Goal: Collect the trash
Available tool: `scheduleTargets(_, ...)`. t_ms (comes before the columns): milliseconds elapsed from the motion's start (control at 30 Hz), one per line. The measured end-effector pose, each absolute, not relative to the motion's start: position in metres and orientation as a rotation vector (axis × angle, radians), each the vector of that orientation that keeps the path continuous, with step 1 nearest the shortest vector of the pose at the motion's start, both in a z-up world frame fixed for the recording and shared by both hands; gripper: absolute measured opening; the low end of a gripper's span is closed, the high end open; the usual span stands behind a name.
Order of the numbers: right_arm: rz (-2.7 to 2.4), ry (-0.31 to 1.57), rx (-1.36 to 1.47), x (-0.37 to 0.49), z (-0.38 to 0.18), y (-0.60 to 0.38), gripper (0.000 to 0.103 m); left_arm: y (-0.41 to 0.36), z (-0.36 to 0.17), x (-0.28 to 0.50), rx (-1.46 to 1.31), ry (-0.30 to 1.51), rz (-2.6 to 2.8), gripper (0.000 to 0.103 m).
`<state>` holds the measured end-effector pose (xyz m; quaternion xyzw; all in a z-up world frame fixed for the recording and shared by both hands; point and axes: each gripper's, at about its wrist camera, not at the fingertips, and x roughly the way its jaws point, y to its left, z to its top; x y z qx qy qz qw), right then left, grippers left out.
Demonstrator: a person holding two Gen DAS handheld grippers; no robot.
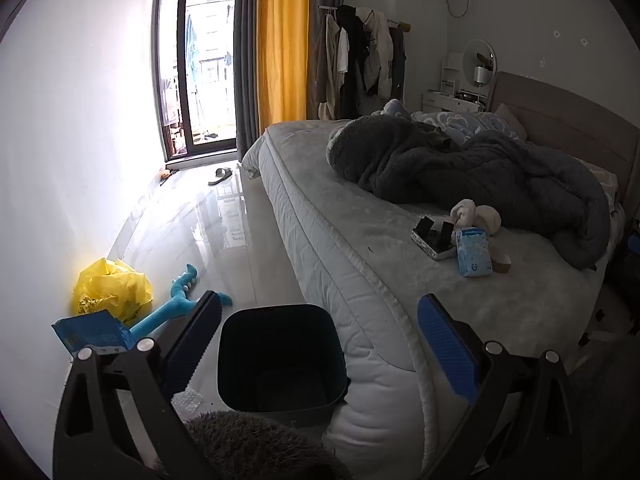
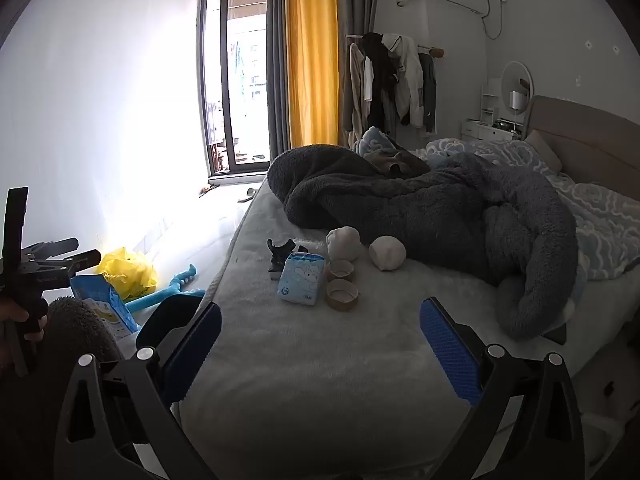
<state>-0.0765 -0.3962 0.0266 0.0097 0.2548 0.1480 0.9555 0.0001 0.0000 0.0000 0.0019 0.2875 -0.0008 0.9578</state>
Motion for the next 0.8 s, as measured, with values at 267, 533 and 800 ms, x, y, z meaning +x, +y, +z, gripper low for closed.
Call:
scheduleTargets(267, 0.301, 0.518, 0.021, -0.0765, 0.0269, -0.3965, 0.101, 0.0006, -0.0001, 0.0001, -0.003, 0.585, -0.003, 0.1)
scheduleTargets(533, 0.301, 0.519, 0.023, -0.0764, 0.0268, -0.3971, 0.101, 0.0003, -0.0001, 0.0002, -0.002, 0.587, -0.003, 0.1)
scheduleTargets(800, 0.301, 0.519, 0.023, -0.0761, 0.0269, -0.3971, 0.101, 0.0, -0.0001, 0.0, -0.003, 0.588, -0.003, 0.1)
